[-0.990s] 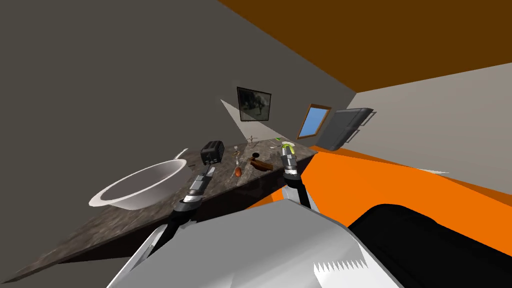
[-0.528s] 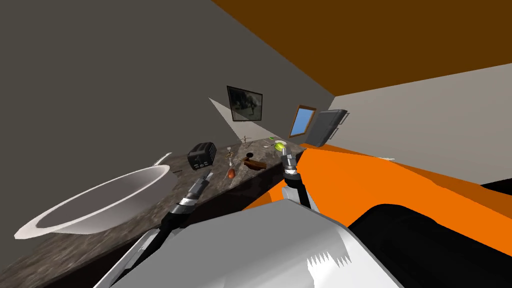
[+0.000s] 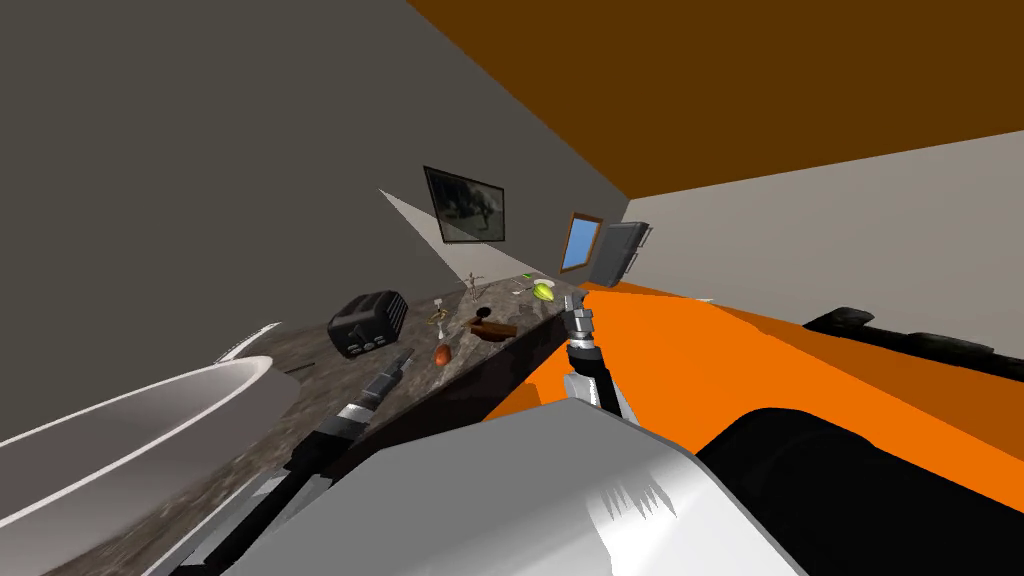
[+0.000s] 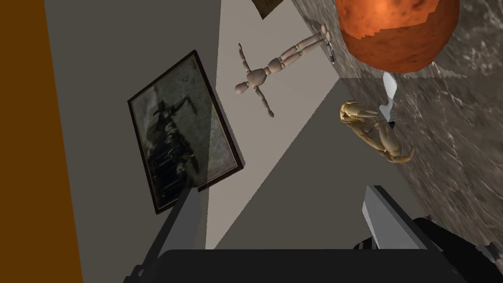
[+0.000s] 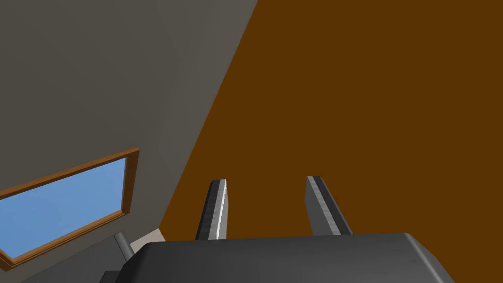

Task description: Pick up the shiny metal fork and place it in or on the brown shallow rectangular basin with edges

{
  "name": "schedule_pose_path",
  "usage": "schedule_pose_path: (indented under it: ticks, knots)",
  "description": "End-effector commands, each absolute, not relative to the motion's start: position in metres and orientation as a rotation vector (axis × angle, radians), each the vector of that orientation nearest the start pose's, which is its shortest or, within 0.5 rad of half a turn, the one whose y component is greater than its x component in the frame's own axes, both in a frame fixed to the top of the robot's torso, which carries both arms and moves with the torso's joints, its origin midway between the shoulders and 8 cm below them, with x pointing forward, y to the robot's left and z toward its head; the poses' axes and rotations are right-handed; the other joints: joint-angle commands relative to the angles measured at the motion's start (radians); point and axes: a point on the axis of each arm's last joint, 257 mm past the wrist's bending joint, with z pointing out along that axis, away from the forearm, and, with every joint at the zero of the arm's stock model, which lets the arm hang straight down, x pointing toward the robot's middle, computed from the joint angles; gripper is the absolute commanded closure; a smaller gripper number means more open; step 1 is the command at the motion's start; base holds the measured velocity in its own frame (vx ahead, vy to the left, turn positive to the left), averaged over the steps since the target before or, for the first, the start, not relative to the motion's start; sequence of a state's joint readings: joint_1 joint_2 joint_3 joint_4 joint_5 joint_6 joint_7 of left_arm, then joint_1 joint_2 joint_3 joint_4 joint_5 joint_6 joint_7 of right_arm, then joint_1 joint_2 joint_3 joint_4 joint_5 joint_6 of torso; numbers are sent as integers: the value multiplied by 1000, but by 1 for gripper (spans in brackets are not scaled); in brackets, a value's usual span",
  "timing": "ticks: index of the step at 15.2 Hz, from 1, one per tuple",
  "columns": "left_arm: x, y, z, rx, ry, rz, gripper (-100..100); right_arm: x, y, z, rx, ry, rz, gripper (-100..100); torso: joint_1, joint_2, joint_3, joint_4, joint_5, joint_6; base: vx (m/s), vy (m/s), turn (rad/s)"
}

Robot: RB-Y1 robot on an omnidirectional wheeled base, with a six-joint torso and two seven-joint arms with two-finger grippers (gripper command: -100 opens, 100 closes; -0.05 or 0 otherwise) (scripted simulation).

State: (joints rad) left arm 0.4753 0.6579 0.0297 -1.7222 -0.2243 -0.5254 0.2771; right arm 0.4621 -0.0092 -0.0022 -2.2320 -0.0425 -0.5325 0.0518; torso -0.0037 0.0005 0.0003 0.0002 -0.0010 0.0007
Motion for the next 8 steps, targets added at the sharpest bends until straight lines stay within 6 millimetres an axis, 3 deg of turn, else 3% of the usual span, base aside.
schedule_pose_path:
  ticks: [1,3,5,8]
  knots:
    - [388,372,-231,-575,1593,-971,-100,350,-281,22,644,591,1296,0,0,0,0,0,0,0,7,-63,-320]
    - [386,395,-244,-582,1649,-911,-100,350,-281,22,644,591,1296,0,0,0,0,0,0,0,12,-64,-246]
    - [385,401,-249,-586,1664,-893,-100,350,-281,22,644,591,1296,0,0,0,0,0,0,0,13,-51,-138]
    - [381,442,-265,-603,1746,-788,-100,350,-282,22,644,591,1296,0,1,-1,0,0,0,0,19,-50,-239]
